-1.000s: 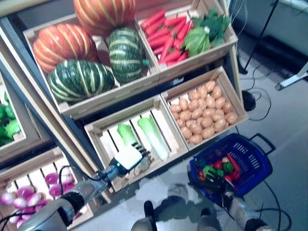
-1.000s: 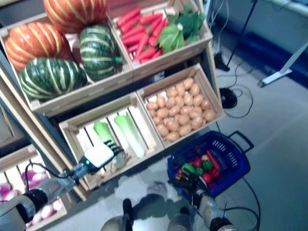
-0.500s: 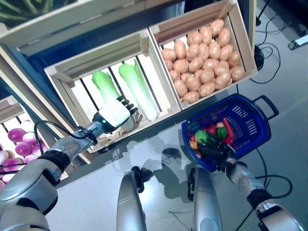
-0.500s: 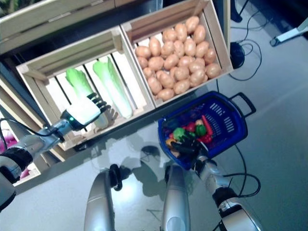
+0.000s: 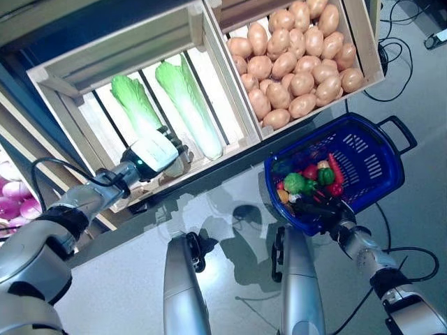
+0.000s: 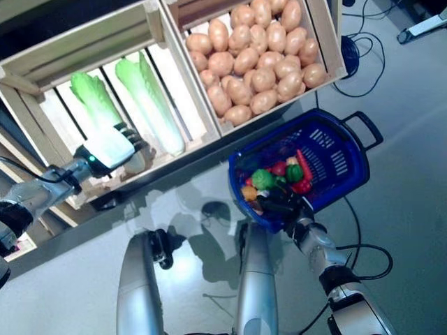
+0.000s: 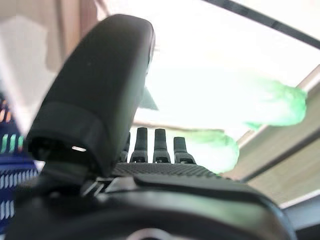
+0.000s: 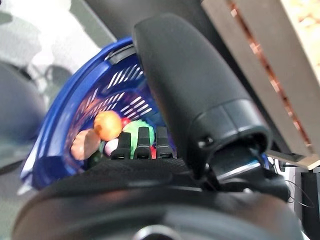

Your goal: Put vegetables into the basket

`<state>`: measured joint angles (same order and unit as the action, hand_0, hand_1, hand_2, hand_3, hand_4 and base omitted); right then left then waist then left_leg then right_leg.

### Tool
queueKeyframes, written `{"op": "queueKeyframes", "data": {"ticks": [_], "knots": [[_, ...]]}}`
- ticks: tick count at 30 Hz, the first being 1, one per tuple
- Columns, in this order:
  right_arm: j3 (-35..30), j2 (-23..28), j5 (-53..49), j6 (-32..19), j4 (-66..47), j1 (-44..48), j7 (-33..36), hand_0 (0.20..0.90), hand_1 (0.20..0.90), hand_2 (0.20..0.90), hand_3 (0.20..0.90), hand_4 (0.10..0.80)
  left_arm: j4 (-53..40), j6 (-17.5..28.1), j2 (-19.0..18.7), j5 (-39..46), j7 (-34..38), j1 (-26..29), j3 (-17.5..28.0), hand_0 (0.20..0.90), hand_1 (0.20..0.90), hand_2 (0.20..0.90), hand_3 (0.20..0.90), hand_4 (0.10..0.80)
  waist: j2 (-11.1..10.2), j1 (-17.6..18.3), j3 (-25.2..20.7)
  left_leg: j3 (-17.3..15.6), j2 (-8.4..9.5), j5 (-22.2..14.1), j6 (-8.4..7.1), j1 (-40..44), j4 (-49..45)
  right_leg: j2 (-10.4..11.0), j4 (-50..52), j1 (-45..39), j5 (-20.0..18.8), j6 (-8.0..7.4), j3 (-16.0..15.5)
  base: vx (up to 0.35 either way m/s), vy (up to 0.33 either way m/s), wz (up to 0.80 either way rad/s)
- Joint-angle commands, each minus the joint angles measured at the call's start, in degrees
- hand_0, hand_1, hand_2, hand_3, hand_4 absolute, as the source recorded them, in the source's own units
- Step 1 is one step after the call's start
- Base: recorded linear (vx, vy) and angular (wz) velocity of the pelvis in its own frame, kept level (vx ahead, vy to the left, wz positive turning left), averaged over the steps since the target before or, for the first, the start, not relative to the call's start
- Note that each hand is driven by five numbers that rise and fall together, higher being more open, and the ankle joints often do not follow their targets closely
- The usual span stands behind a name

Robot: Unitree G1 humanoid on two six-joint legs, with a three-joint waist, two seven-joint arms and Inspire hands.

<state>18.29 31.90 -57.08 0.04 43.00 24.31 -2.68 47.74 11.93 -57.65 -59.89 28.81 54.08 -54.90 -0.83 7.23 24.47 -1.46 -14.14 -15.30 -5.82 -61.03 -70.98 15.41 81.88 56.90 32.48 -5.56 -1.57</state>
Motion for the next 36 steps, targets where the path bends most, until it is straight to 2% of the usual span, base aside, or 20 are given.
{"op": "queueKeyframes", "data": {"ticks": [1,10,15,21,22,23,32,34,36], "knots": [[-4.34,4.18,-5.11,-1.37,-6.83,-1.73,-0.64,0.9,0.9,0.9,0.9,0.8,-0.84,-1.32,-6.03,2.29,-0.48,6.29,0.87,0.9,0.9,0.9,0.9,0.8,0.39,0.27,-3.1,1.79,-2.26,-10.87,-1.51,1.71,-4.33,1.37,-3.9,2.99,-6.53,-1.15,0.12,-0.013,-0.007,-0.04],[-6.03,6.86,-8.92,-3.33,-11.52,-0.43,0.86,0.9,0.9,0.9,0.9,0.8,1.38,-1.77,-7.73,0.15,-7.71,13.14,-2.2,0.9,0.9,0.9,0.9,0.8,-0.26,0.52,-1.47,3.72,-4.47,-12.36,-1.39,-8.89,-12.54,1.71,5.88,14.18,-5.03,-1.74,0.97,-0.019,-0.007,-0.02],[-7.16,7.79,-10.11,-4.57,-12.34,-0.1,2.09,0.9,0.9,0.9,0.9,0.8,3.35,-1.84,-8.59,1.28,-11.51,16.91,-4.32,0.9,0.9,0.9,0.9,0.8,-0.48,0.85,-0.55,4.58,-4.85,-12.72,-1.0,-13.05,-15.7,1.58,9.48,18.36,-4.55,-1.76,2.01,0.0,0.018,-0.06],[-8.9,7.62,-11.91,-5.68,-12.67,-0.77,2.52,0.9,0.9,0.9,0.9,0.8,5.74,-3.46,-8.65,4.1,-15.02,17.67,-4.92,0.9,0.9,0.9,0.9,0.8,-0.64,0.92,0.11,5.1,-4.46,-13.05,-0.32,-15.37,-17.93,1.69,11.52,20.85,-4.55,-1.78,2.74,-0.001,0.018,-0.03],[-8.95,7.47,-11.84,-5.97,-13.0,-0.91,2.25,0.9,0.9,0.9,0.9,0.8,5.64,-3.41,-8.77,4.0,-15.91,17.56,-4.92,0.542,0.542,0.542,0.542,0.562,-0.6,0.89,0.06,5.16,-4.4,-13.01,-0.26,-15.4,-17.96,1.71,11.57,20.8,-4.52,-1.81,2.76,-0.002,-0.007,-0.08],[-9.01,7.31,-11.67,-6.25,-13.51,-1.23,1.83,0.9,0.9,0.9,0.9,0.8,5.72,-3.19,-8.97,4.2,-16.71,17.24,-4.81,0.3,0.3,0.3,0.3,0.4,-0.6,0.87,0.0,5.16,-4.36,-13.0,-0.18,-15.35,-18.03,1.79,11.5,20.64,-4.57,-1.77,2.77,0.009,-0.007,-0.03],[-9.17,6.24,-10.4,-6.61,-16.09,-1.72,2.35,0.9,0.9,0.9,0.9,0.8,5.31,-0.84,-10.2,6.68,-17.62,13.55,-3.54,0.3,0.3,0.3,0.3,0.4,0.06,0.51,-1.96,3.93,-4.5,-12.19,0.63,-11.01,-15.22,2.62,7.74,16.03,-5.51,-1.78,1.87,0.004,-0.001,0.0],[-8.71,5.55,-10.28,-6.7,-15.69,-1.26,2.87,0.9,0.9,0.9,0.9,0.8,5.63,-0.07,-10.03,7.08,-16.3,12.47,-3.22,0.3,0.3,0.3,0.3,0.4,0.37,0.51,-2.91,2.91,-4.85,-11.72,1.33,-8.23,-13.06,2.79,5.18,13.11,-5.99,-1.5,1.21,0.0,0.0,0.0],[-8.46,5.14,-9.85,-6.69,-15.56,-1.29,3.33,0.9,0.9,0.9,0.9,0.8,5.7,0.83,-10.12,7.72,-15.21,12.04,-3.19,0.3,0.3,0.3,0.3,0.4,0.51,0.54,-3.54,2.41,-4.97,-11.44,1.38,-6.46,-11.73,2.72,3.67,11.29,-6.29,-1.41,0.79,0.0,0.0,0.0]]}}
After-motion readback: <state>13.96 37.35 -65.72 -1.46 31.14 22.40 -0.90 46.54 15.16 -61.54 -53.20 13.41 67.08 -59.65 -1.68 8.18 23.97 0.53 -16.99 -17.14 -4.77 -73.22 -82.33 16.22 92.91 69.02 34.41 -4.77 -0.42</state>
